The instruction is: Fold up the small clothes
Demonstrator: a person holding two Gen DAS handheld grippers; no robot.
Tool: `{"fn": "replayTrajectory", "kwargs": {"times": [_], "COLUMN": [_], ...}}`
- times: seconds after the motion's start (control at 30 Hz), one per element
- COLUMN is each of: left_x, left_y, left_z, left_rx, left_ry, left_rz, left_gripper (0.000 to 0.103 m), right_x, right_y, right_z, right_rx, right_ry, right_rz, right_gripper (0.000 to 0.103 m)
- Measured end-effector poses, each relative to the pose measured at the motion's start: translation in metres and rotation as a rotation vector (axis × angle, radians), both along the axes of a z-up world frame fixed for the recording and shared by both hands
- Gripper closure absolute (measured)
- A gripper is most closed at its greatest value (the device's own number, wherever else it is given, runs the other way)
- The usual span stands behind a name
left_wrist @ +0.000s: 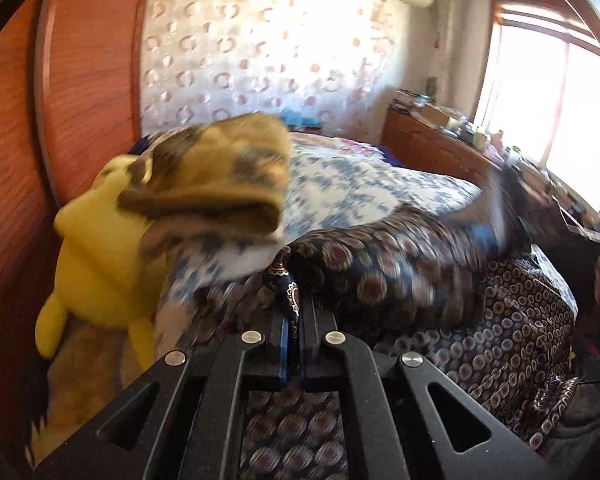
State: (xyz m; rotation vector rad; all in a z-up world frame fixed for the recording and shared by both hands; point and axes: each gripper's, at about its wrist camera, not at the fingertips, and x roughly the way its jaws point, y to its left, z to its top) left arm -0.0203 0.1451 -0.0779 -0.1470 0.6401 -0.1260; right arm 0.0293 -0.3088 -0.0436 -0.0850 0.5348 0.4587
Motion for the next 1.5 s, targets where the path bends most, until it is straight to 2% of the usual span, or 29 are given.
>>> {"fn": "replayTrajectory", "kwargs": {"times": [0.2, 0.3, 0.37, 0.47, 0.57, 0.67, 0.7, 0.73, 0.8, 1.03, 1.33, 1.5], "left_x": [-0.013, -0.009, -0.01, -0.02, -0.026, -0.026, -0.024, -0.022, -0.017, 0.002, 0.008, 0.009], "left_y": [0.018, 0.016, 0.017, 0.023, 0.025, 0.024, 0.023, 0.024, 0.021, 0.013, 0.022, 0.028], "left_z": [-0.012, -0.009, -0.004, 0.005, 0.018, 0.027, 0.028, 0.03, 0.029, 0.024, 0.019, 0.013], "left_rx": [-0.033, -0.03, -0.026, -0.013, 0.012, 0.023, 0.023, 0.023, 0.024, 0.062, 0.043, 0.034], "left_ry": [0.02, 0.025, 0.016, -0.015, -0.069, -0.101, -0.105, -0.107, -0.1, -0.071, -0.052, -0.035], "left_rz": [0.054, 0.042, 0.031, 0.026, 0.031, 0.011, 0.005, 0.002, -0.003, -0.002, 0.039, 0.06], "left_gripper": [0.099, 0.098, 0.094, 0.084, 0.059, 0.033, 0.024, 0.024, 0.024, 0.024, 0.024, 0.024], "right_x": [-0.037, -0.041, -0.039, -0.036, -0.035, -0.044, -0.045, -0.044, -0.043, -0.013, 0.052, 0.056], "right_y": [-0.032, -0.033, -0.026, -0.02, -0.019, -0.026, -0.029, -0.032, -0.037, -0.029, -0.001, 0.006], "right_z": [-0.02, -0.03, -0.03, -0.025, -0.019, -0.01, -0.007, -0.003, 0.002, 0.012, -0.009, -0.021], "right_rx": [0.02, -0.004, -0.055, -0.058, -0.075, -0.068, -0.061, -0.047, -0.036, -0.037, -0.076, -0.092], "right_ry": [0.082, 0.121, 0.102, 0.103, 0.086, 0.055, 0.046, 0.033, 0.011, -0.024, 0.058, 0.14], "right_rz": [-0.031, -0.032, -0.04, -0.025, -0.033, -0.047, -0.052, -0.06, -0.079, -0.134, -0.128, -0.11], "right_gripper": [0.102, 0.102, 0.102, 0.1, 0.097, 0.069, 0.054, 0.047, 0.044, 0.043, 0.043, 0.043]}}
